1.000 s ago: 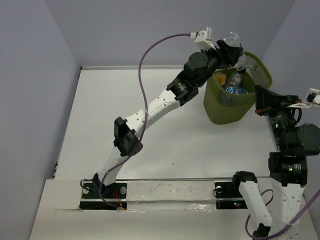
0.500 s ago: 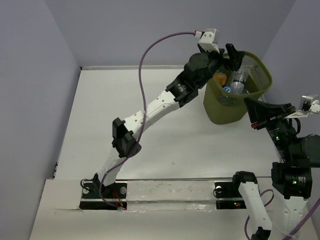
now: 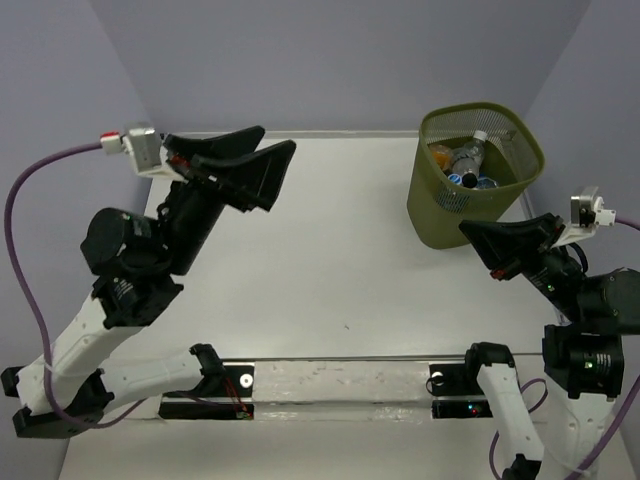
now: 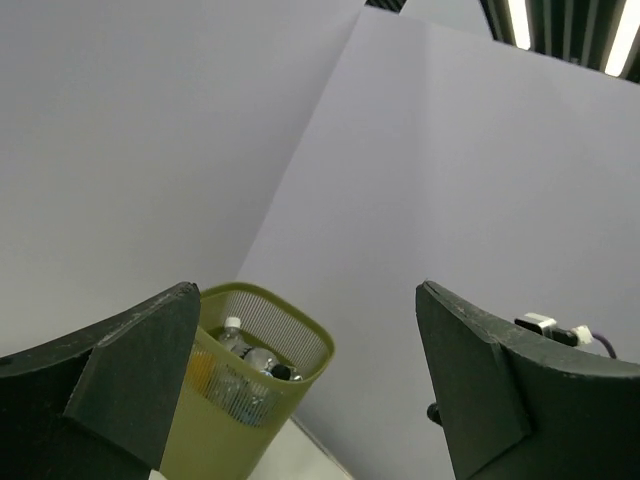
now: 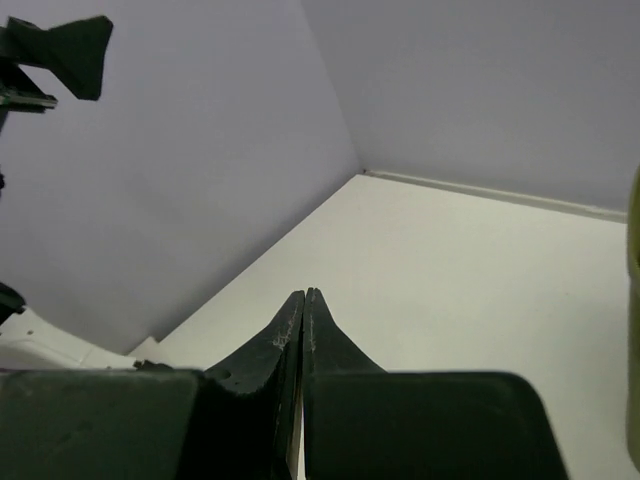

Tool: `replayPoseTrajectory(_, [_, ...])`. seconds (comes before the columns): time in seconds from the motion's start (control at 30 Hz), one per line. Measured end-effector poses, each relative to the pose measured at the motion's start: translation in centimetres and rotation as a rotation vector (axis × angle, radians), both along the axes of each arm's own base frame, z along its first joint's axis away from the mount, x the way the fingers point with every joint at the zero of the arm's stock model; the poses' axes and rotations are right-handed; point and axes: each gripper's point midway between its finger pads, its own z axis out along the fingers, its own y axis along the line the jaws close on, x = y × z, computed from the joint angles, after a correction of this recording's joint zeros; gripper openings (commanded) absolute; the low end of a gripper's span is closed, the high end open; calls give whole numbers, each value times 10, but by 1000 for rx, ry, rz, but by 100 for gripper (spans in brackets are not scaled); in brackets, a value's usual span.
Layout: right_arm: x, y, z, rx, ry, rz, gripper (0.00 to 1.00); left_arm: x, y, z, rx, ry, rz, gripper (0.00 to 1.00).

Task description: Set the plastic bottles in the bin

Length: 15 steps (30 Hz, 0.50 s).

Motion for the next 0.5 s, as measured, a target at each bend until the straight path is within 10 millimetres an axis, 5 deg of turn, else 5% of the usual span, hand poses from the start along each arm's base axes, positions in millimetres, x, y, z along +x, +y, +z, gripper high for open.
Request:
replayPoseTrajectory(0.03, [-5,5,-3,-7,6,37,10,-11,16,-15,4,6,-2,99])
replayPoseTrajectory(0.1, [-12,11,-11,-17,18,86,36,-22,34,-42,15,26,-3,99])
replayPoseTrajectory(0.2, [-22,15,-34,-18,40,118,88,-32,56,-97,72,110,14,99])
replayPoseTrajectory(0.33, [-29,15,-68,-11,85,116,98,-46,93,-152,80,185,53,99])
replayPoseTrajectory(0.5, [-17,12,-99,11,194,92,100,-59,127,-185,28,217,89,99])
